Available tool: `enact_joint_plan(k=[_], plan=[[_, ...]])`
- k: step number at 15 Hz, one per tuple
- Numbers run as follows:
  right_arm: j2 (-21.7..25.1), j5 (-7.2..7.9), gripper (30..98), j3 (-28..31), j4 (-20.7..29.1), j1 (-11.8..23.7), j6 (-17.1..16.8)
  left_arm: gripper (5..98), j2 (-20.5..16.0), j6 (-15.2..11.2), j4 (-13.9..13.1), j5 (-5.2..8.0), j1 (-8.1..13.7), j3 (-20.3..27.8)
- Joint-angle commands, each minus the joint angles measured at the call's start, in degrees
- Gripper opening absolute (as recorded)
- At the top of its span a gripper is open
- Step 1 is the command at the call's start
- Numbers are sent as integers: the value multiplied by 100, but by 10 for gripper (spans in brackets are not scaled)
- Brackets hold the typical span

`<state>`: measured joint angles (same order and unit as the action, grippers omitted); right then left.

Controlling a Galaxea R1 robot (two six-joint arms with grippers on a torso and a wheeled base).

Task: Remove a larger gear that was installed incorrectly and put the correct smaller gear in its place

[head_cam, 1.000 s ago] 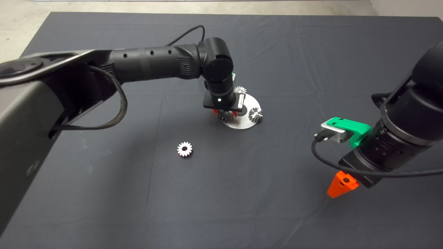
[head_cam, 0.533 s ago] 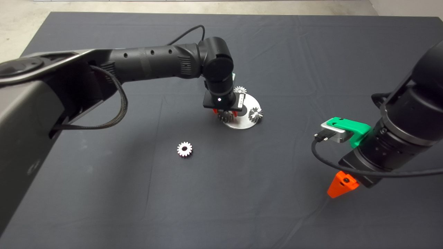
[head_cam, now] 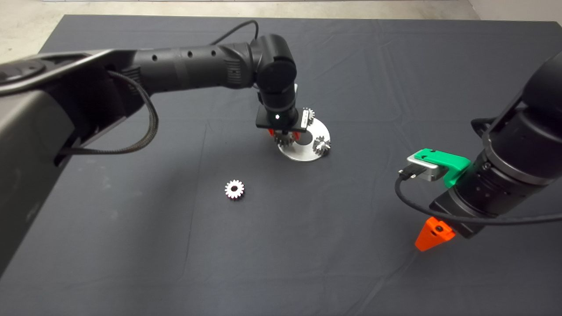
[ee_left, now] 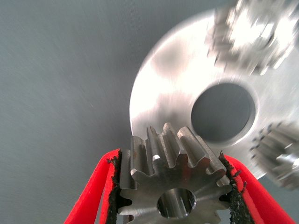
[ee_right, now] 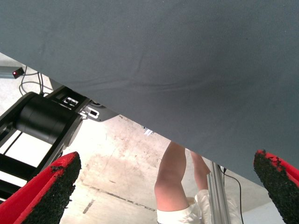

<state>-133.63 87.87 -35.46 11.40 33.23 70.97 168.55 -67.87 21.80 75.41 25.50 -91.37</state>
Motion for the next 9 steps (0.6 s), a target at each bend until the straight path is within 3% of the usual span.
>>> enact_joint_plan(k=[1,4,5,7,8,9], plan=[[16,600,977,41,55,158,-19,441,17,-77,-82,-9,301,51],[21,600,977,41,55,158,-13,440,8,-186,-334,44,491,287],[25,600,977,41,55,158,-14,440,8,-255,-334,228,500,404],[25,600,977,59,55,158,-13,440,8,-528,-334,936,500,568],[18,600,977,59,55,158,-13,439,8,-562,-334,1193,500,647],[16,600,977,50,50,158,-13,439,-18,-569,-325,1248,491,666]])
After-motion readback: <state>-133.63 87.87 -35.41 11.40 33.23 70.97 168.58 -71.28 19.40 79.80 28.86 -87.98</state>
